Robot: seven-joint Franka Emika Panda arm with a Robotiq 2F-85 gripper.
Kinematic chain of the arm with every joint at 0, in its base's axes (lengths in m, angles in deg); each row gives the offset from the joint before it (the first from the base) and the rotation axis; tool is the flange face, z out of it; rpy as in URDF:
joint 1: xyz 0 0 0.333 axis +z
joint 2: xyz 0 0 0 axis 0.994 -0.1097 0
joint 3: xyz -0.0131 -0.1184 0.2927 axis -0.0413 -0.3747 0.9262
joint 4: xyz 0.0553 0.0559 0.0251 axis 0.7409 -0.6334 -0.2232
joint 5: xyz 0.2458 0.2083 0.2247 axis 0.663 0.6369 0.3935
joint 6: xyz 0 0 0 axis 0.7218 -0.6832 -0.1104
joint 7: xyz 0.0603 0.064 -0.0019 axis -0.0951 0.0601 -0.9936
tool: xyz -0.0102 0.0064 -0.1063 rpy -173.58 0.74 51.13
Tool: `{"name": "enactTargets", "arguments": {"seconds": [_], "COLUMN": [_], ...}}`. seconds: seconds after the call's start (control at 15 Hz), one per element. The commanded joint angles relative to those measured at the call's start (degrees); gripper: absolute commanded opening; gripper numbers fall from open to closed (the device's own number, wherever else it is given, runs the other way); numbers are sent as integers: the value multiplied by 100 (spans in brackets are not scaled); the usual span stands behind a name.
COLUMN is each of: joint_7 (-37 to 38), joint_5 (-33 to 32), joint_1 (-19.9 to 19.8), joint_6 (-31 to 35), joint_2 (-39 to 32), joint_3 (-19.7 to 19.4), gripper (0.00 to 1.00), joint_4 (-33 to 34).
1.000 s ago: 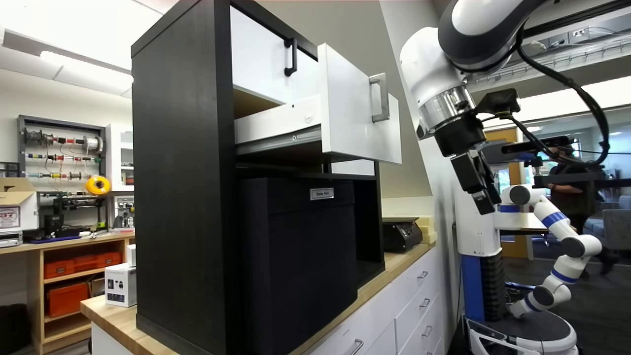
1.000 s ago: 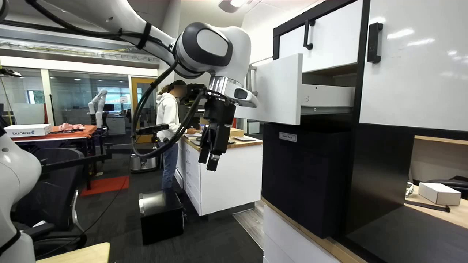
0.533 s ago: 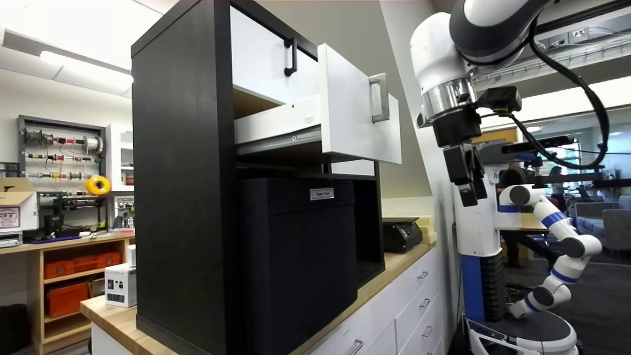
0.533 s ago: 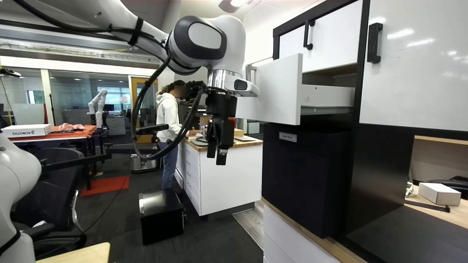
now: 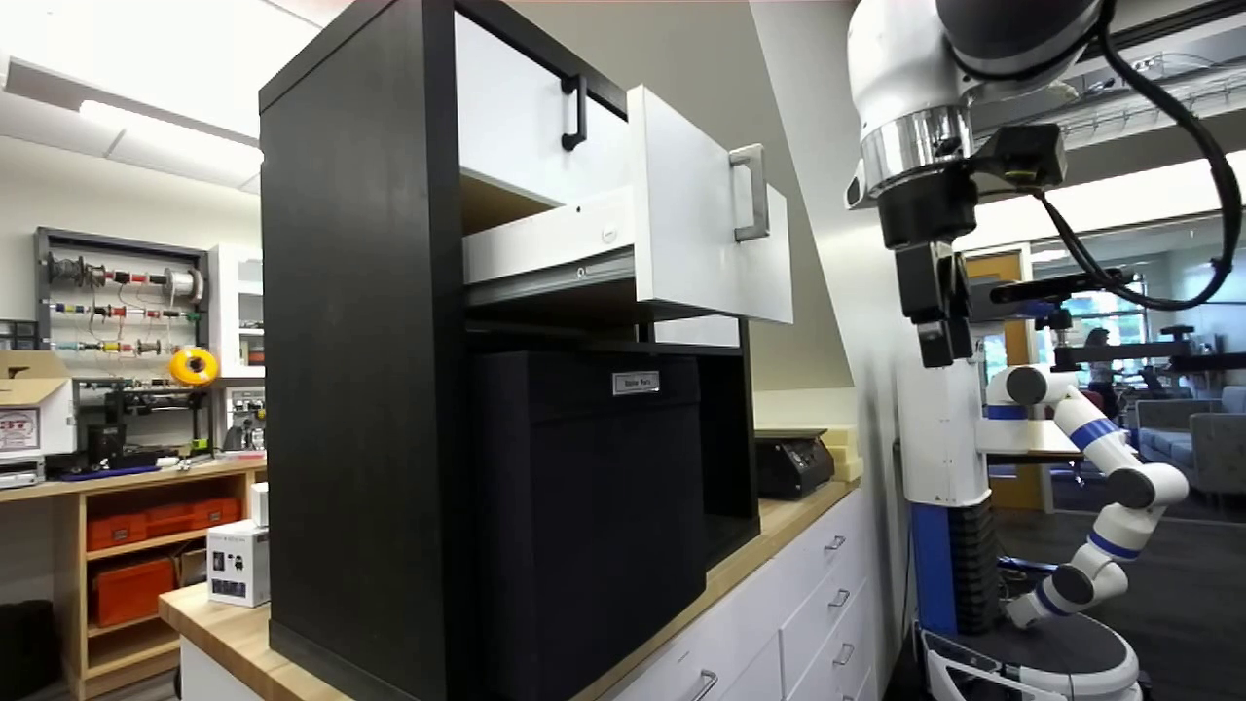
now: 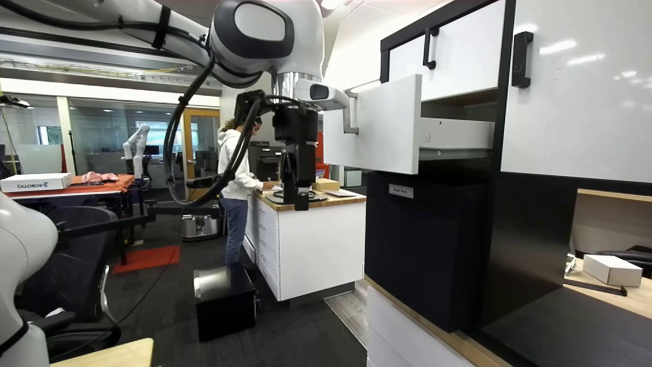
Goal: Close the bottom drawer of the black and white file cabinet
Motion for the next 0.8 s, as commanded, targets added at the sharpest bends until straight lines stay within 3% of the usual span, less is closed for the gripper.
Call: {"name": "enactTargets", "arguments": {"seconds": [0.0, 0.4, 0.73], "joint_7": [298, 550, 676], "joint_5": [-231, -554, -518], "joint_1": [-59, -43, -36], "joint_6": [68, 180, 684], "joint_2": [366, 529, 636], "joint_3": [124, 303, 338], "gripper": [100, 100, 100], "joint_4": [-61, 156, 270]}}
